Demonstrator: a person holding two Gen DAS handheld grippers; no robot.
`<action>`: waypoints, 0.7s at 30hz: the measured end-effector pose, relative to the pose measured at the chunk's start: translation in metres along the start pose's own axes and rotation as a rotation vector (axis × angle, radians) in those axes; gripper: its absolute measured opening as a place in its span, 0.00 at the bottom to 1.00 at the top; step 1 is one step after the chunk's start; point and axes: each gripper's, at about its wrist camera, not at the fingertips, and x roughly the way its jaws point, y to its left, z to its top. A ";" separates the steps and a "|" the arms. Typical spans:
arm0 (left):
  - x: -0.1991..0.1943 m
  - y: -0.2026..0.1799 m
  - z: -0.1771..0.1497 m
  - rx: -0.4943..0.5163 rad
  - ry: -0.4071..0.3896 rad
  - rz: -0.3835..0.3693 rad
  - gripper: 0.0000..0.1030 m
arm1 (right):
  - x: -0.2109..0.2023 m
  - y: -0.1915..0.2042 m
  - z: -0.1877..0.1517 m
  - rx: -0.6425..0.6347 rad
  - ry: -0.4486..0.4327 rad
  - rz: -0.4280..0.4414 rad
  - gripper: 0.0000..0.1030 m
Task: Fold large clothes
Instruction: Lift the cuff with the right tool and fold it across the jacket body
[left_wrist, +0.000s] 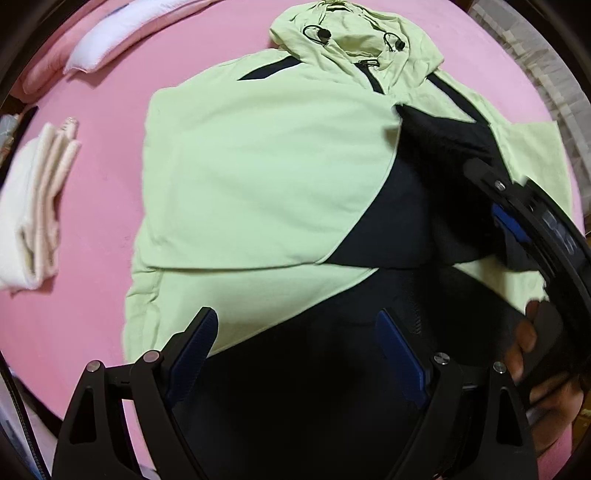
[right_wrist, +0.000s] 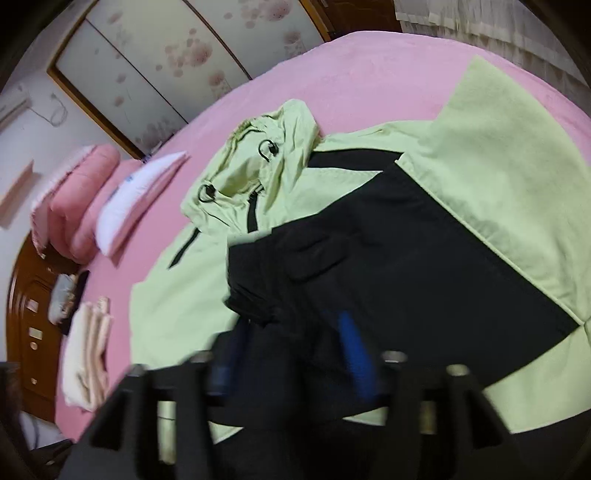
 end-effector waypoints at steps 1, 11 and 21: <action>0.004 0.001 0.003 -0.008 0.001 -0.031 0.84 | -0.006 -0.002 0.001 -0.008 -0.011 0.007 0.60; 0.026 -0.031 0.025 -0.218 -0.041 -0.254 0.84 | -0.039 -0.054 0.008 -0.045 0.068 -0.003 0.61; 0.056 -0.094 0.043 -0.173 -0.128 0.000 0.74 | -0.064 -0.134 -0.012 -0.119 0.192 -0.170 0.61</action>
